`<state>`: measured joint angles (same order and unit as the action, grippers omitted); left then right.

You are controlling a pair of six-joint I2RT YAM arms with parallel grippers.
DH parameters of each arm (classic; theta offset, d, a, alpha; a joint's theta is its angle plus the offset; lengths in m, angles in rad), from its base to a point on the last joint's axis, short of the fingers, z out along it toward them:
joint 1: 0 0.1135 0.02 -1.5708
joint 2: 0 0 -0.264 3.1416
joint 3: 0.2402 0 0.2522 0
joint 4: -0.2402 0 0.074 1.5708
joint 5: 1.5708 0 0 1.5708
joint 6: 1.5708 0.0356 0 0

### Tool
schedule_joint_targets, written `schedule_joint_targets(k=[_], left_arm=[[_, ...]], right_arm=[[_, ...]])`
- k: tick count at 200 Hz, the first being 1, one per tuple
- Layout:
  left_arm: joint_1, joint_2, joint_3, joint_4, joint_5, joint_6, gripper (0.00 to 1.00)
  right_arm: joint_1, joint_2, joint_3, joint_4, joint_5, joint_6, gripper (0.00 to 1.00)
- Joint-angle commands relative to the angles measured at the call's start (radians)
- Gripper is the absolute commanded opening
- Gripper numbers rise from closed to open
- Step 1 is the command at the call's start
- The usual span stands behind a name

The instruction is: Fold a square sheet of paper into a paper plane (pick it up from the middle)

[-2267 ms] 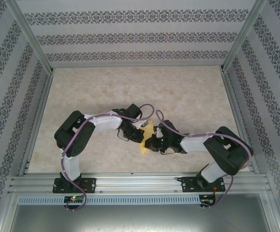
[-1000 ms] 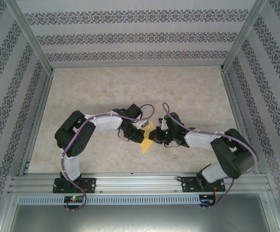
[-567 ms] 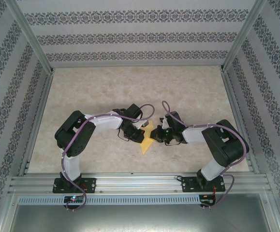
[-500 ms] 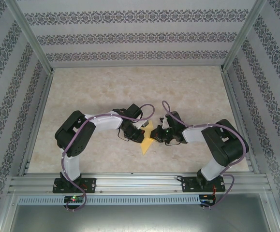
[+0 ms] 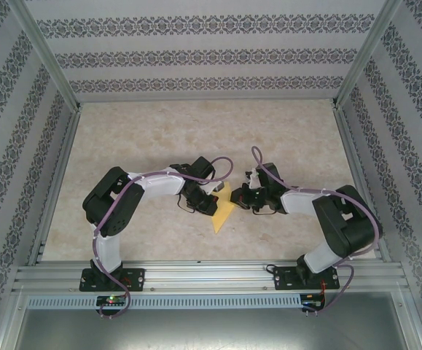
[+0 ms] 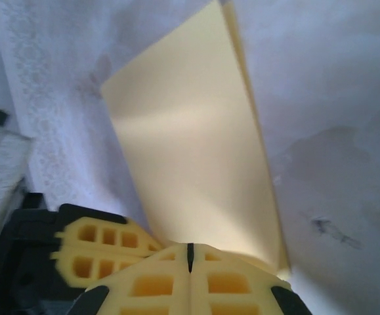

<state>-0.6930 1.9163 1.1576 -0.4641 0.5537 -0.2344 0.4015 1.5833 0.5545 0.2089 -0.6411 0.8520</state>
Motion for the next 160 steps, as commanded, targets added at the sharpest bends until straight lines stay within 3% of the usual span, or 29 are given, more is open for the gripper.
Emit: schedule_joint_targets(k=[1,33,91,160], left_arm=[[-0.014,0.047,-0.007,-0.046,-0.052,0.023,0.00],[-0.014,0.043,-0.006,-0.048,-0.058,0.023,0.01],[-0.014,-0.007,0.021,-0.068,-0.102,0.014,0.10],[-0.014,-0.047,0.027,-0.081,-0.134,0.017,0.14]], right_arm=[[-0.016,0.065,0.000,-0.006,0.016,-0.033,0.00],[-0.018,0.099,-0.008,-0.008,0.009,-0.026,0.00],[0.029,-0.104,0.065,-0.123,-0.002,-0.026,0.00],[0.133,0.078,0.067,-0.049,0.023,-0.006,0.00]])
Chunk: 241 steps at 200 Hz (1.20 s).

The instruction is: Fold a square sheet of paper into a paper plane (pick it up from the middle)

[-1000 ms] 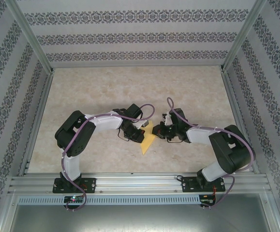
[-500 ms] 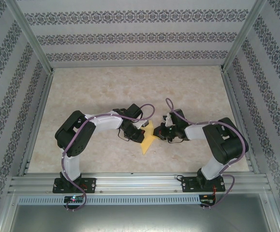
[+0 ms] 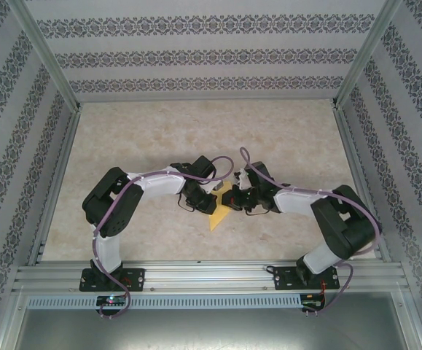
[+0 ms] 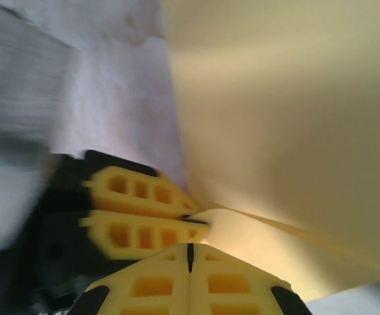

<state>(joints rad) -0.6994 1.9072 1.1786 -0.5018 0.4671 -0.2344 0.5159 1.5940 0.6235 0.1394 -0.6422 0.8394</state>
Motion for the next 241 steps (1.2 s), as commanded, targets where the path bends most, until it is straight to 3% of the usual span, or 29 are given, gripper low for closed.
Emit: schedule_joint_targets(k=[1,19,38,47,66,80,93,116,132,159,216,241], left_arm=[[-0.007,-0.039,0.007,-0.044,-0.049,0.017,0.14],[-0.006,-0.065,-0.004,-0.043,-0.082,0.007,0.17],[-0.006,-0.107,-0.019,-0.033,-0.118,-0.019,0.30],[-0.005,-0.132,-0.023,-0.036,-0.144,-0.036,0.31],[-0.005,-0.202,-0.037,-0.059,-0.254,-0.114,0.40],[-0.005,-0.273,-0.066,-0.049,-0.275,-0.181,0.42],[-0.005,-0.335,-0.112,-0.007,-0.222,-0.246,0.36],[-0.012,-0.367,-0.210,0.153,0.038,-0.343,0.19],[-0.034,-0.329,-0.239,0.222,0.137,-0.385,0.12],[-0.058,-0.258,-0.234,0.205,0.080,-0.406,0.06],[-0.042,-0.187,-0.222,0.143,-0.034,-0.376,0.03],[0.000,-0.165,-0.261,0.192,0.010,-0.381,0.03]], right_arm=[[0.019,0.071,-0.002,0.023,0.024,0.007,0.00],[0.020,0.098,-0.020,0.057,0.053,0.034,0.00],[0.032,0.120,-0.041,0.111,0.071,0.100,0.00],[0.045,0.121,-0.043,0.108,0.092,0.140,0.00],[0.072,0.101,-0.055,0.118,0.166,0.215,0.00],[0.099,0.090,-0.075,0.162,0.235,0.292,0.00],[0.114,0.094,-0.087,0.199,0.279,0.344,0.00],[0.130,0.126,-0.067,0.220,0.270,0.349,0.00],[0.139,0.139,-0.057,0.218,0.265,0.344,0.00],[0.139,0.141,-0.059,0.213,0.267,0.337,0.00],[0.129,0.156,-0.042,0.198,0.244,0.314,0.00],[0.121,0.158,-0.039,0.191,0.233,0.303,0.00]])
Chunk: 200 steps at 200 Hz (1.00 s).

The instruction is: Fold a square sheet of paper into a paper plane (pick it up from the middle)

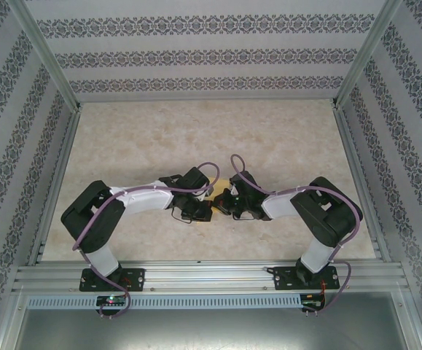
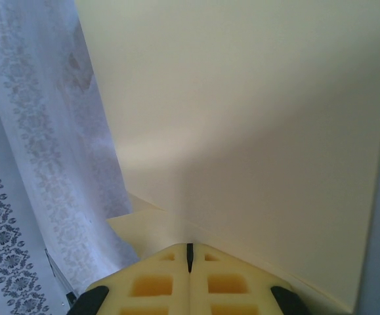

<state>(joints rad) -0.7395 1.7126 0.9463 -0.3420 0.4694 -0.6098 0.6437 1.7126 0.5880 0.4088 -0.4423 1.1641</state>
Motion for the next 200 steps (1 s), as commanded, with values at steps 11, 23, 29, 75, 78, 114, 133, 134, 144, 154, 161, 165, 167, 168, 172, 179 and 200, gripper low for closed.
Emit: schedule_joint_targets(k=[11,23,29,75,78,114,133,134,144,154,161,165,167,168,172,179,200], left_arm=[[0.050,0.048,-0.029,0.019,0.013,-0.001,0.03],[0.056,0.063,-0.038,0.007,0.022,0.009,0.03],[0.058,0.067,-0.044,0.000,0.024,0.010,0.03],[0.069,0.030,-0.118,-0.036,-0.017,0.012,0.03],[0.069,0.024,-0.121,-0.038,-0.019,0.012,0.03],[0.071,-0.018,-0.141,-0.030,0.019,0.005,0.05],[0.070,-0.028,-0.144,-0.050,0.009,0.011,0.07],[0.070,-0.028,-0.144,-0.052,0.008,0.013,0.07],[0.071,-0.031,-0.142,-0.067,0.001,0.016,0.07],[0.071,-0.041,-0.145,-0.068,0.009,0.018,0.07],[0.071,-0.048,-0.147,-0.076,0.006,0.018,0.08],[0.070,-0.052,-0.147,-0.080,0.006,0.018,0.08],[0.071,-0.055,-0.149,-0.081,0.005,0.018,0.08],[0.071,-0.056,-0.151,-0.083,0.005,0.018,0.08],[0.071,-0.061,-0.152,-0.088,0.000,0.018,0.08],[0.071,-0.068,-0.159,-0.093,-0.012,0.016,0.08],[0.074,-0.086,-0.180,-0.109,-0.036,0.006,0.08]], right_arm=[[-0.010,0.035,-0.002,-0.091,0.034,-0.028,0.00],[-0.015,0.030,-0.002,-0.106,0.039,-0.037,0.00],[-0.018,0.028,-0.002,-0.112,0.038,-0.040,0.00],[-0.037,0.008,0.003,-0.162,0.041,-0.072,0.00],[-0.038,0.007,0.005,-0.167,0.041,-0.075,0.00],[-0.044,0.010,0.015,-0.199,0.042,-0.096,0.00],[-0.045,0.016,0.017,-0.202,0.040,-0.100,0.00],[-0.045,0.016,0.017,-0.202,0.040,-0.100,0.00],[-0.046,0.021,0.019,-0.203,0.040,-0.103,0.00],[-0.046,0.024,0.024,-0.207,0.039,-0.106,0.00],[-0.046,0.026,0.026,-0.213,0.040,-0.107,0.00],[-0.046,0.027,0.027,-0.215,0.041,-0.108,0.00],[-0.046,0.027,0.027,-0.217,0.041,-0.110,0.00],[-0.046,0.027,0.028,-0.218,0.041,-0.110,0.00],[-0.045,0.027,0.028,-0.218,0.041,-0.111,0.00],[-0.046,0.027,0.029,-0.220,0.042,-0.113,0.00],[-0.046,0.028,0.034,-0.223,0.038,-0.117,0.00]])
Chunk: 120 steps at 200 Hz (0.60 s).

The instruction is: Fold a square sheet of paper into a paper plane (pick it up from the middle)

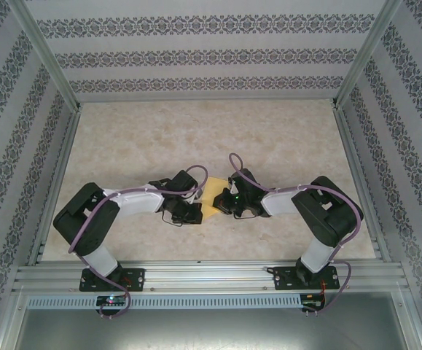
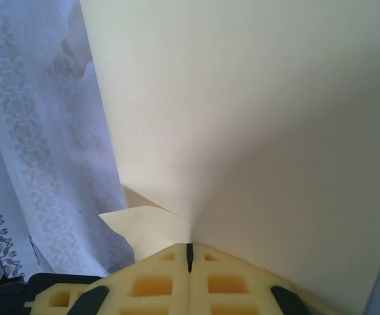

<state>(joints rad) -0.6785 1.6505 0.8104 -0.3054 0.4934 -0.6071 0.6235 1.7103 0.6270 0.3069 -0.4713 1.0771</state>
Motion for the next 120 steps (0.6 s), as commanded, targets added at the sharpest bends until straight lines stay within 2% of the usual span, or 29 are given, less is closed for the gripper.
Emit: schedule_joint_targets(k=[1,45,80,97,120], left_arm=[[0.013,-0.026,-0.046,-0.146,-0.062,0.003,0.08],[0.026,-0.127,-0.065,-0.177,-0.083,-0.016,0.07],[0.037,-0.223,-0.015,-0.180,-0.105,-0.012,0.10],[0.040,-0.196,0.043,-0.150,-0.083,0.003,0.10],[0.040,-0.085,0.150,-0.153,-0.071,0.032,0.09]], right_arm=[[-0.026,0.031,-0.005,-0.121,0.067,-0.031,0.00],[-0.023,0.046,0.019,-0.128,0.041,-0.048,0.00],[-0.016,0.013,0.074,-0.121,-0.003,-0.082,0.00],[-0.017,-0.014,0.122,-0.157,-0.022,-0.105,0.00],[-0.022,-0.072,0.145,-0.186,-0.017,-0.120,0.00]])
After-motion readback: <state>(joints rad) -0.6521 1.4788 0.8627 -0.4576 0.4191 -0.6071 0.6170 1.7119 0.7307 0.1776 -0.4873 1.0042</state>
